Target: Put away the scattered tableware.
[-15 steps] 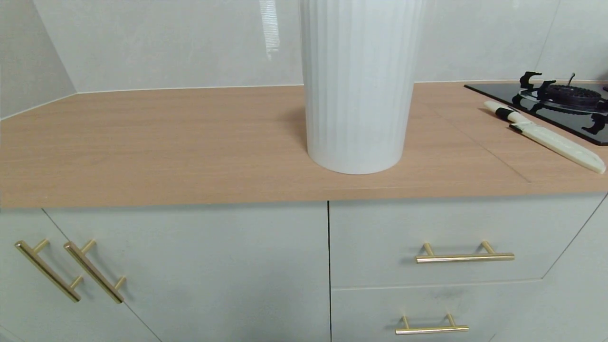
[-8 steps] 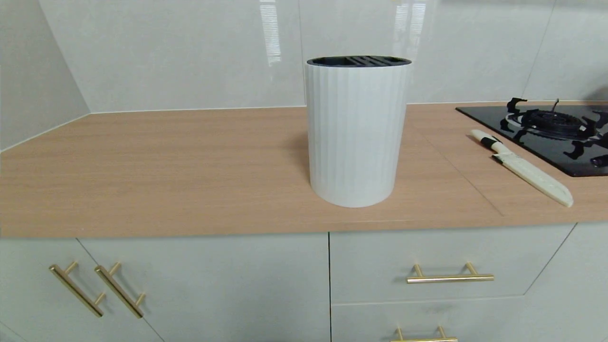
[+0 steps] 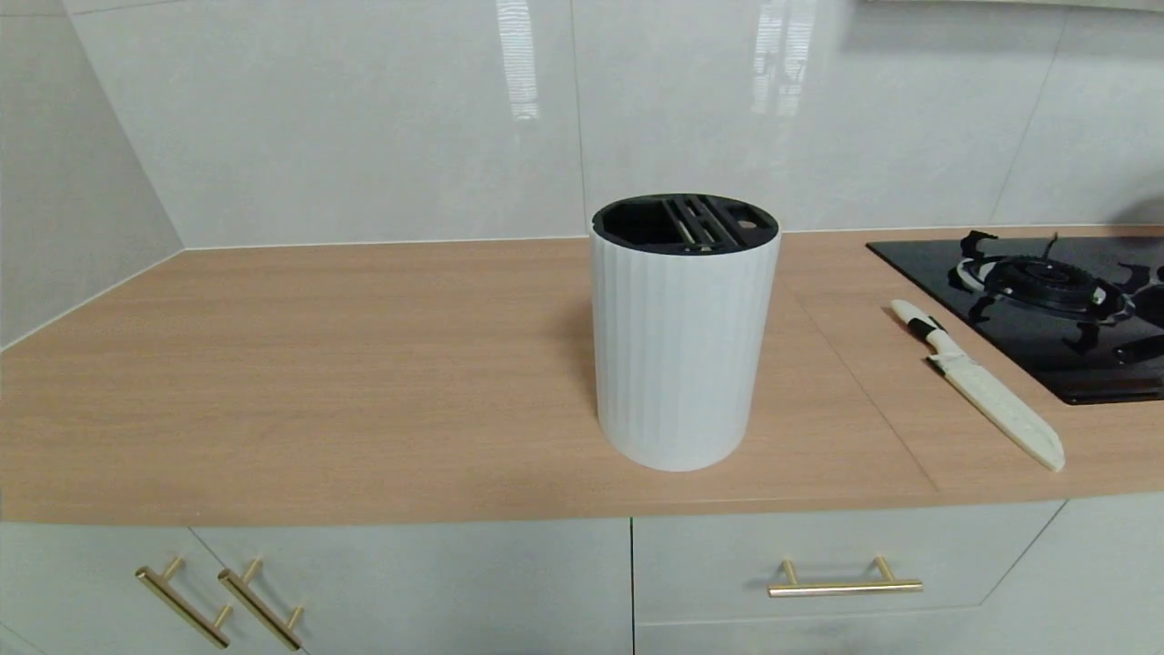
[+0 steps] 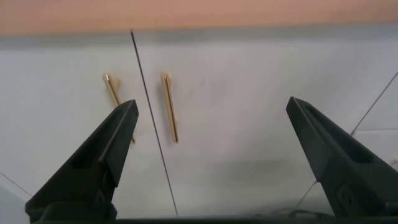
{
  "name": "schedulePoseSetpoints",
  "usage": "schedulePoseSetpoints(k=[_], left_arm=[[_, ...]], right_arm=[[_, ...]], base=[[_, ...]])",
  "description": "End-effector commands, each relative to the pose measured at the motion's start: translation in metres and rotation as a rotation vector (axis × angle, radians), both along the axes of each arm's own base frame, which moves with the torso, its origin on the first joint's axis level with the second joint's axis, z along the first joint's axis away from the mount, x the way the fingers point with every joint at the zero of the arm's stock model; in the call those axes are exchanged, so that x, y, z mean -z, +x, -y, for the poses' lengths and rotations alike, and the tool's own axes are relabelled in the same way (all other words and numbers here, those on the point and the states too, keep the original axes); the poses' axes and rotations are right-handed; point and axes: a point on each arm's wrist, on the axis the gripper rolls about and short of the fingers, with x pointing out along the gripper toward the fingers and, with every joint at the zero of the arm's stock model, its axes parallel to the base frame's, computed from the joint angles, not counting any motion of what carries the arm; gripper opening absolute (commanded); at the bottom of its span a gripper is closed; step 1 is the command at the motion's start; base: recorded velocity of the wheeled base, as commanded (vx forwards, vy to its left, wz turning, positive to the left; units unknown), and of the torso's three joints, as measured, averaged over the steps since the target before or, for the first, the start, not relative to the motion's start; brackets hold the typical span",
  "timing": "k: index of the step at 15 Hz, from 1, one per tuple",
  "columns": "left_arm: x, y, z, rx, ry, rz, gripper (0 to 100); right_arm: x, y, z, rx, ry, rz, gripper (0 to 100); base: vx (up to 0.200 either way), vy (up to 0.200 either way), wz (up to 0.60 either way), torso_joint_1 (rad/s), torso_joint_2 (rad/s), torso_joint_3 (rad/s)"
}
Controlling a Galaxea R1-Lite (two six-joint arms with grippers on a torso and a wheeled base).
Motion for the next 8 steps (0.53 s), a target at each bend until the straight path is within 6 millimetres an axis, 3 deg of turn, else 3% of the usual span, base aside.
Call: schedulePoseSetpoints(k=[1, 8], left_arm=[[0.0, 0.0001, 0.0, 0.0, 0.0, -0.001, 100], [0.0, 0.0001, 0.0, 0.0, 0.0, -0.001, 100]], right_arm=[[0.0001, 0.0001, 0.0, -0.001, -0.001, -0.002, 100], [0.0001, 0.0001, 0.0, -0.001, -0.001, -0.002, 100]], base=[[0.0, 0.0, 0.0, 0.222, -0.48, -0.276], [0.0, 0.0, 0.0, 0.238, -0.51, -0.276]])
